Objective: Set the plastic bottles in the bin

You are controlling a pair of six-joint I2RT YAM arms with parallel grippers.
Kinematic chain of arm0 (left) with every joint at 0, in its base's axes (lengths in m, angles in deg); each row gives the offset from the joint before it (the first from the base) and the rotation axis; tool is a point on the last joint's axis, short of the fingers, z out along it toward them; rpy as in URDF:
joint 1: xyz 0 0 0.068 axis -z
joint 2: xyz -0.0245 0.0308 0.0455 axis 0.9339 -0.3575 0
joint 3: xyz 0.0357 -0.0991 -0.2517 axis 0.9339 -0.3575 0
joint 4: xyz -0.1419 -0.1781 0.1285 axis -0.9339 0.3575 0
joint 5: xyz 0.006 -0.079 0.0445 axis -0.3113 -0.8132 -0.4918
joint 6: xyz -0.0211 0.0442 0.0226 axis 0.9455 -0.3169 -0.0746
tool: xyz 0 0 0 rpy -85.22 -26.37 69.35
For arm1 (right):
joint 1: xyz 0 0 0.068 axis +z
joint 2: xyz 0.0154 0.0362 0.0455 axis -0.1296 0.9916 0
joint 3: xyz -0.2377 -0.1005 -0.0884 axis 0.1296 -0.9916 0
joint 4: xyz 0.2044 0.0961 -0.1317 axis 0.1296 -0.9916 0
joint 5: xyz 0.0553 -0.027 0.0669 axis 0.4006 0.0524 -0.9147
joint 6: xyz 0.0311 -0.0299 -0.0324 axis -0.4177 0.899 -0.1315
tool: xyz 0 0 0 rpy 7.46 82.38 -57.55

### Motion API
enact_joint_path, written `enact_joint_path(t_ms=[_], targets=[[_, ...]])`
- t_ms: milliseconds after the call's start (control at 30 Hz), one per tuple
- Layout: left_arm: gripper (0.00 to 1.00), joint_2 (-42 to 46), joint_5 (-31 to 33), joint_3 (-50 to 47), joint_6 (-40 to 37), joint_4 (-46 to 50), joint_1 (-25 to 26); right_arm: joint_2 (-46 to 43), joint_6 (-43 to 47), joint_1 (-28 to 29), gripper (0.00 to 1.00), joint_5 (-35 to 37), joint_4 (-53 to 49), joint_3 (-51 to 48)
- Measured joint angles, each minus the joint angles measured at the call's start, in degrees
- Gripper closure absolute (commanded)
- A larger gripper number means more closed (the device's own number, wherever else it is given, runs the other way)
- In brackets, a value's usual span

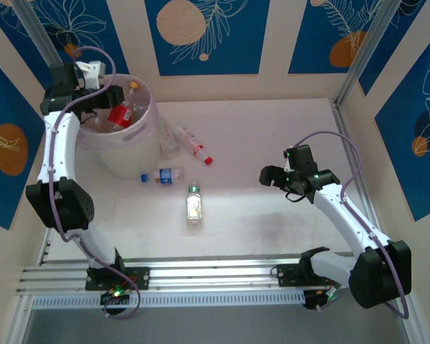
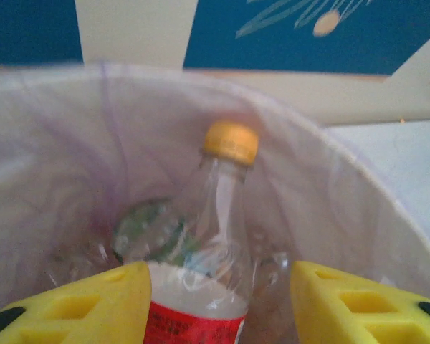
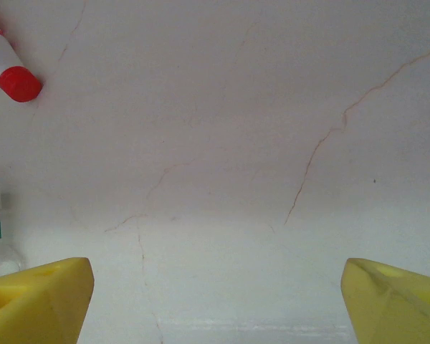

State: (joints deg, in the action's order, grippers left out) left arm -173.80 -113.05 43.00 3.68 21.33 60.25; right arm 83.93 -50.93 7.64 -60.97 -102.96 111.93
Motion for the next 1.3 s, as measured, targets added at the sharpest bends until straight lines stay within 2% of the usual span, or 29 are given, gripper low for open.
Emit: enact_joint_path(t_ms=[133, 300, 633, 900, 1067, 1300], targets=[[0.54, 0.02, 0.59, -5.49, 0.44, -2.34, 0.39, 0.0, -0.02, 0.13, 0.1, 0.0, 0.0, 0.0], [0.54, 0.74, 2.08, -6.8, 0.44, -4.55, 0.33, 0.0, -0.02, 0.35, 0.1, 0.02, -0.02, 0.0], [0.29, 1.64, 3.19, 2.4, 0.39, 1.27, 0.37, 0.0, -0.26, 1.11, 0.1, 0.02, -0.04, 0.0], [0.27, 11.1, 7.5, 3.72, 1.62, 5.03, 1.7, 1.03, -0.5, 2.29, 0.1, 0.02, 0.02, 0.02], [0.28, 20.85, 15.47, 2.91, 3.67, 9.77, 7.45, 3.72, -0.87, 3.02, 0.1, 0.0, 0.33, 0.48], [0.29, 35.12, 24.39, -9.2, 10.58, 14.95, 23.26, 6.58, -0.85, 3.34, 0.1, -0.04, 1.6, 2.6]])
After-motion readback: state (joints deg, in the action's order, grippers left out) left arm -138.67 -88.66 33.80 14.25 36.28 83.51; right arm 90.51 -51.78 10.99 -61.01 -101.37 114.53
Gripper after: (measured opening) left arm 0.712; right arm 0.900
